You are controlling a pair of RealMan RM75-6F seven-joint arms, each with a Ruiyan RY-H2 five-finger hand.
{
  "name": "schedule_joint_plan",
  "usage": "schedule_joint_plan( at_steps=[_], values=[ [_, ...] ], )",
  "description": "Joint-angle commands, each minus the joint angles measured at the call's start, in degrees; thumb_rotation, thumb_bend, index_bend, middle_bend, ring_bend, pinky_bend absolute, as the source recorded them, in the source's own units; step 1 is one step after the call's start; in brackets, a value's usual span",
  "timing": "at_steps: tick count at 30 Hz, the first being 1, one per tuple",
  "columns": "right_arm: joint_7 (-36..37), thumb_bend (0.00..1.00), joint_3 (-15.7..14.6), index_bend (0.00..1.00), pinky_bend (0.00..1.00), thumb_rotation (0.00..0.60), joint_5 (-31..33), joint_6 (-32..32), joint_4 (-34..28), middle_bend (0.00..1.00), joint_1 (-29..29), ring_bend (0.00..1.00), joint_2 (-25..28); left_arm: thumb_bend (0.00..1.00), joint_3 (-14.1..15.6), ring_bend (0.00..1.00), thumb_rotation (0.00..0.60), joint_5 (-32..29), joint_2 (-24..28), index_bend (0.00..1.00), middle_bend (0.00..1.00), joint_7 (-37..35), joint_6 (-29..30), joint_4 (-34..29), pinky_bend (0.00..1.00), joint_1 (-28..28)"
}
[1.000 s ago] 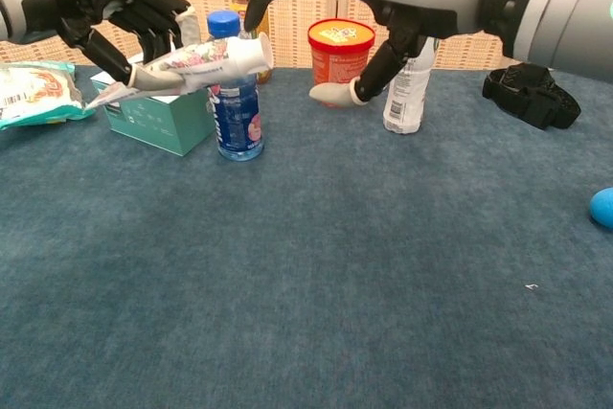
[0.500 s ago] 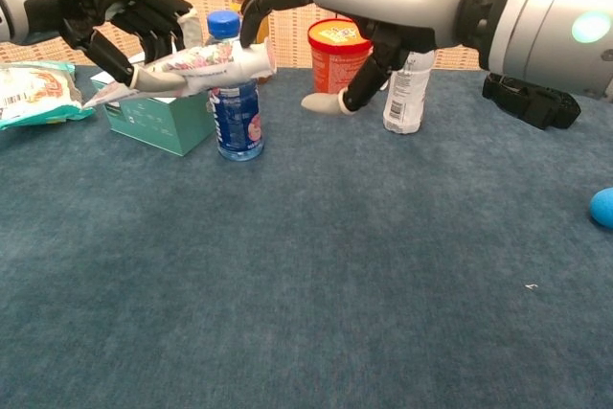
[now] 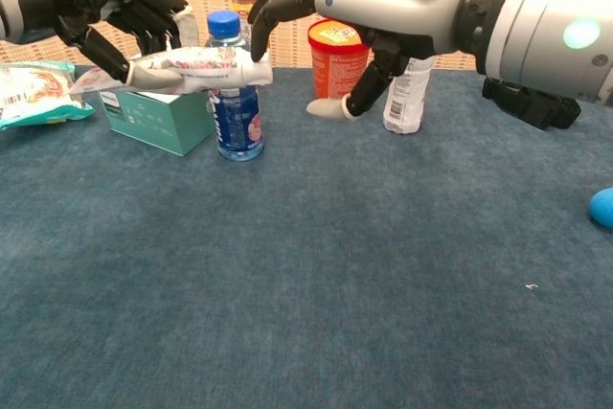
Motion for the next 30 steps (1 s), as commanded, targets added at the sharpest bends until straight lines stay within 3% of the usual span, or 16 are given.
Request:
schedule_joint_plan(
  at_steps=[1, 30],
  values=[
    [-0.12, 0.26, -0.15, 0.30, 0.03, 0.600, 0.27, 0.08, 0.27, 0.12, 0.13, 0.00, 0.01, 0.43, 0.15, 0.58, 0.600, 0.46, 0.29, 0.71, 0.72, -1.24, -0.34, 0.17, 0.47, -0.08],
    [-0.47, 0.26, -2.10, 0.30, 0.03, 0.600, 2.65, 0.25, 2.09, 0.12, 1.24, 0.00, -0.74, 0.48, 0.36, 0.60, 0.600, 2.00, 1.83, 0.74, 0.75, -10.05, -1.21, 1.74, 0.50, -0.42]
  ],
)
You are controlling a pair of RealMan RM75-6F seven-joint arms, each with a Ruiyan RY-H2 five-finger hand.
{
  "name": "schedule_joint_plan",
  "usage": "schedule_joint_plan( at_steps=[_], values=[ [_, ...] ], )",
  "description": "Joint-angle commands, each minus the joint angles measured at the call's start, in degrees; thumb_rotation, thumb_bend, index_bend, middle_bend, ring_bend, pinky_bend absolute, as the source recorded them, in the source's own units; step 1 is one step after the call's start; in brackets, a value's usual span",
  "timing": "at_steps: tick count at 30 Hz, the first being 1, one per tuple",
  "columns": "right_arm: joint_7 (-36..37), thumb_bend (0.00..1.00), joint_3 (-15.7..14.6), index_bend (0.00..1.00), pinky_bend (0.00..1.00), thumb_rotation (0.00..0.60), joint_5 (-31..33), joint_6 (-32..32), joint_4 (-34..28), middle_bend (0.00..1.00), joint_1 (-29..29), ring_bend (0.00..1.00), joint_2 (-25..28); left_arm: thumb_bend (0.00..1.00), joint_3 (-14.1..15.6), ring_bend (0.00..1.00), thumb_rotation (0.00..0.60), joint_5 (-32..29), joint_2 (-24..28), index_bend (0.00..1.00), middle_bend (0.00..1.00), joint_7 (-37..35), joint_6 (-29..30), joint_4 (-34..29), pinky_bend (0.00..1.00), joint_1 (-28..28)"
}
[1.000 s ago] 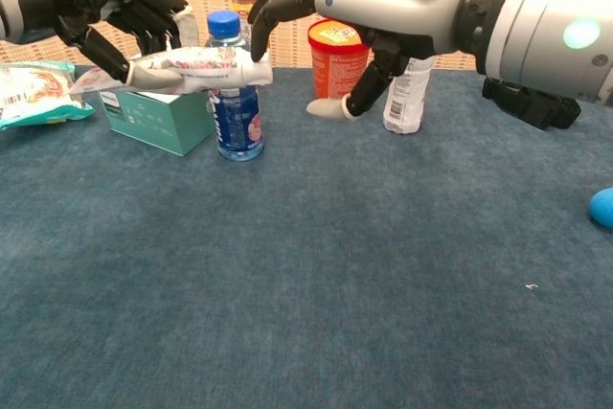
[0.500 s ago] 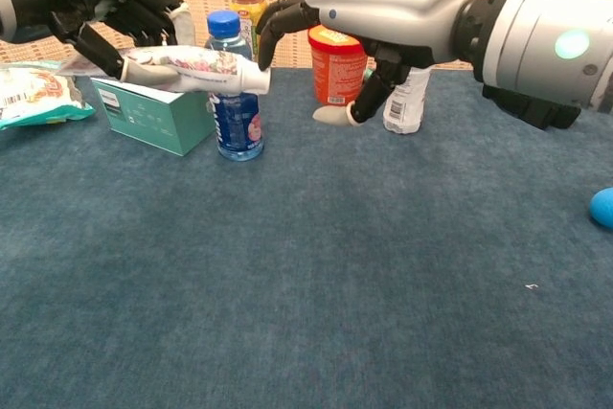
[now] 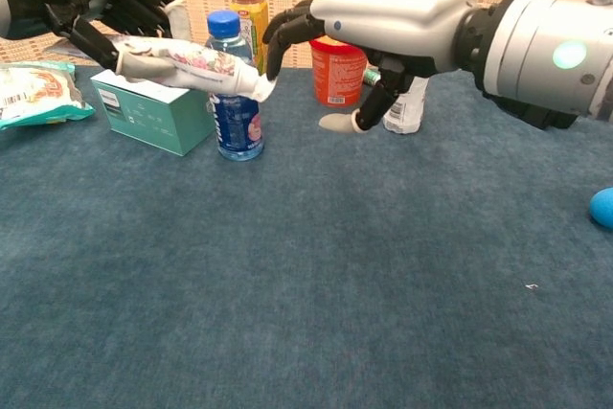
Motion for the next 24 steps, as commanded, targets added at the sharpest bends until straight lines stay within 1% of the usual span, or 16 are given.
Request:
schedule_joint_plan(
  at_steps=[1, 24],
  values=[
    [-0.01, 0.26, -0.15, 0.30, 0.03, 0.600, 0.03, 0.02, 0.11, 0.12, 0.03, 0.00, -0.02, 0.48, 0.04, 0.60, 0.600, -0.02, 0.11, 0.74, 0.75, -0.37, -0.16, 0.10, 0.50, -0.06],
    [1.23, 0.26, -1.08, 0.30, 0.03, 0.600, -0.14, 0.43, 2.55, 0.12, 0.16, 0.00, -1.53, 0.48, -0.08, 0.60, 0.600, -0.30, 1.38, 0.74, 0.75, -2.50, -0.57, -0.72, 0.50, -0.23]
  ],
)
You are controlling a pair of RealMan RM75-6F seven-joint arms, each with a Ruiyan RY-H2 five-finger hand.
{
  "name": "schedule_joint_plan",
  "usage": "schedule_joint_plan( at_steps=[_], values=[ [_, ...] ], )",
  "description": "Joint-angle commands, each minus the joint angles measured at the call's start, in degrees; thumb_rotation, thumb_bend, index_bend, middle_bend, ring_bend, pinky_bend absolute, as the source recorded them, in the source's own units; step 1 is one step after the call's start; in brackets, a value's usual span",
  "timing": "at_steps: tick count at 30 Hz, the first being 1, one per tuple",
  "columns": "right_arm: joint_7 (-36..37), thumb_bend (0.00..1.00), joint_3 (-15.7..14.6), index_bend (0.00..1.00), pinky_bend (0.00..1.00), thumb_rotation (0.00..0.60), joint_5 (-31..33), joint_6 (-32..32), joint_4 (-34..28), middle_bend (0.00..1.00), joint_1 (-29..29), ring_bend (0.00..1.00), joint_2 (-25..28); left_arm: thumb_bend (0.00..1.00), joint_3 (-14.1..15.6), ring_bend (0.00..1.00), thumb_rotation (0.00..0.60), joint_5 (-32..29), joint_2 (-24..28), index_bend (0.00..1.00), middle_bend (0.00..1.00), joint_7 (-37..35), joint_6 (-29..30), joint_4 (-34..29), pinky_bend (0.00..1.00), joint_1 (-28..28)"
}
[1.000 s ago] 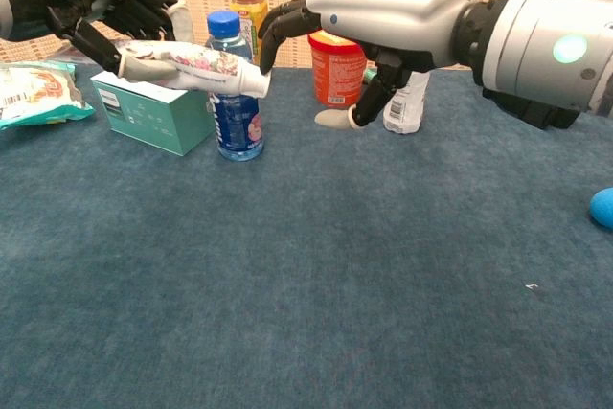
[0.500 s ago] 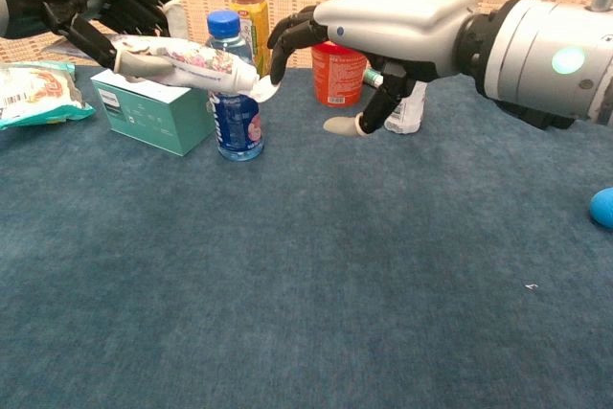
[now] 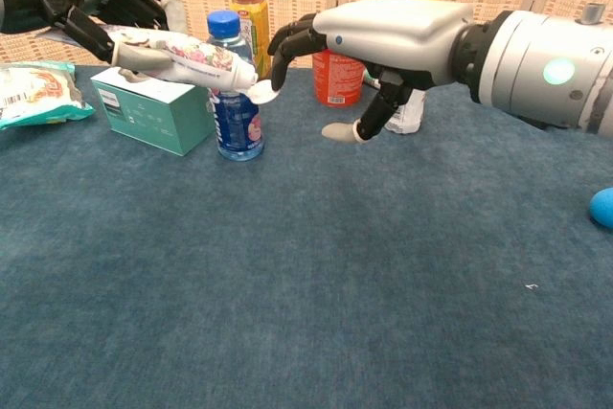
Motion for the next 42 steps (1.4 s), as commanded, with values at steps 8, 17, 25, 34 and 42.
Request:
schedule_joint_plan(
  at_steps=[8, 17, 25, 34, 42],
  values=[
    [0.54, 0.26, -0.15, 0.30, 0.03, 0.600, -0.32, 0.13, 1.09, 0.12, 0.06, 0.00, -0.70, 0.48, -0.25, 0.60, 0.600, -0.26, 0.42, 0.74, 0.75, -0.82, -0.02, -0.31, 0.51, -0.02],
    [0.84, 0.26, -0.22, 0.30, 0.03, 0.600, -0.52, 0.11, 2.05, 0.12, 0.25, 0.00, -1.67, 0.48, -0.33, 0.60, 0.600, -0.36, 1.08, 0.74, 0.75, -2.04, -0.27, -1.21, 0.51, 0.04],
    [1.28, 0.26, -0.33, 0.30, 0.03, 0.600, -0.93, 0.54, 1.47, 0.12, -0.07, 0.00, -1.26, 0.48, -0.07, 0.60, 0.600, -0.17, 1.41, 0.74, 0.75, -2.62, -0.56, -1.31, 0.51, 0.11],
    [4.64, 0.26, 0.47, 0.30, 0.03, 0.600, -3.84, 5.03, -3.28, 0.12, -3.06, 0.00, 4.49, 0.48, 1.98, 0.59, 0.600, 1.97, 0.28, 0.72, 0.74, -3.39, 0.02, 1.89, 0.51, 1.11],
    [7.03, 0.26, 0.23, 0.30, 0.03, 0.600, -5.32, 8.81, -6.22, 0.12, -6.96, 0.00, 10.83, 0.47, 5.78, 0.52, 0.600, 6.26, -3.85, 0.67, 0.66, -6.91, 0.52, 8.89, 0.46, 2.02]
  ],
)
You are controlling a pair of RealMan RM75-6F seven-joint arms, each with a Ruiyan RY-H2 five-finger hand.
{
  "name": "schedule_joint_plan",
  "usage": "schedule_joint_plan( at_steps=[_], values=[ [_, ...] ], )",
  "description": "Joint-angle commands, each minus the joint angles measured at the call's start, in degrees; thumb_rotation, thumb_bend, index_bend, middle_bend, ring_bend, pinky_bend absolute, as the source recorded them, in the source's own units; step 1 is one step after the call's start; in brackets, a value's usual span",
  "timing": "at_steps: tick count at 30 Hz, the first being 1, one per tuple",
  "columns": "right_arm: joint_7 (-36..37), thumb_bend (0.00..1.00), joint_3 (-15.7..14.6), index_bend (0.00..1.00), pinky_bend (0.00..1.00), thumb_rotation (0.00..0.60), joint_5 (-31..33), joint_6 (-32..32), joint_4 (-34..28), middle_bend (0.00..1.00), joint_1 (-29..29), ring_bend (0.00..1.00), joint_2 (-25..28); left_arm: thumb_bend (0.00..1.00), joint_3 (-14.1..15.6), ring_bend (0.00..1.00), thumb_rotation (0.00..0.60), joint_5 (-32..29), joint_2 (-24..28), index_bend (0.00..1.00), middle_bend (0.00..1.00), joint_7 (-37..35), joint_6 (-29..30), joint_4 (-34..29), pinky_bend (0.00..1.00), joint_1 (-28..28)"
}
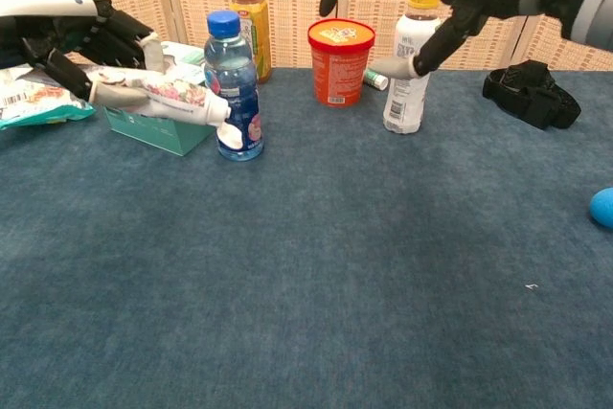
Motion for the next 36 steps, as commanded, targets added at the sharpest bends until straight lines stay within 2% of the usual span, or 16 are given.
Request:
schedule_joint_plan(
  at_steps=[1, 15, 18, 23, 31, 36],
  values=[
    [0.76, 0.26, -0.41, 0.30, 0.03, 0.600, -0.63, 1.24, -0.98, 0.12, -1.59, 0.00, 2.03, 0.47, 1.77, 0.51, 0.600, 1.88, -2.50, 0.66, 0.66, -1.85, 0.43, 3.33, 0.46, 0.46],
    [1.32, 0.26, -2.22, 0.30, 0.03, 0.600, -2.30, 4.11, -2.49, 0.12, -6.59, 0.00, 7.70, 0.47, 5.17, 0.43, 0.600, 4.39, -11.72, 0.62, 0.62, -6.39, 2.66, 15.59, 0.41, 1.51],
    [1.48, 0.26, -2.30, 0.30, 0.03, 0.600, -2.53, 4.61, -2.70, 0.12, -7.40, 0.00, 8.52, 0.47, 5.42, 0.38, 0.600, 4.40, -13.40, 0.59, 0.57, -8.63, 3.35, 17.98, 0.38, 1.84],
    [1.59, 0.26, -2.30, 0.30, 0.02, 0.600, -2.67, 5.16, -3.03, 0.12, -8.53, 0.00, 9.66, 0.47, 6.22, 0.24, 0.600, 4.54, -15.51, 0.47, 0.39, -10.57, 3.03, 21.85, 0.29, 1.87],
    [1.67, 0.26, -2.22, 0.30, 0.01, 0.600, -2.62, 5.53, -3.29, 0.12, -9.86, 0.00, 10.83, 0.47, 7.25, 0.15, 0.600, 5.10, -17.26, 0.36, 0.26, -8.95, 3.68, 26.20, 0.24, 2.22],
    [2.14, 0.26, -1.92, 0.30, 0.01, 0.600, -2.72, 5.79, -3.18, 0.12, -10.47, 0.00, 11.11, 0.45, 7.63, 0.09, 0.600, 5.84, -16.48, 0.20, 0.17, -5.96, 5.42, 25.82, 0.20, 2.69]
  ],
)
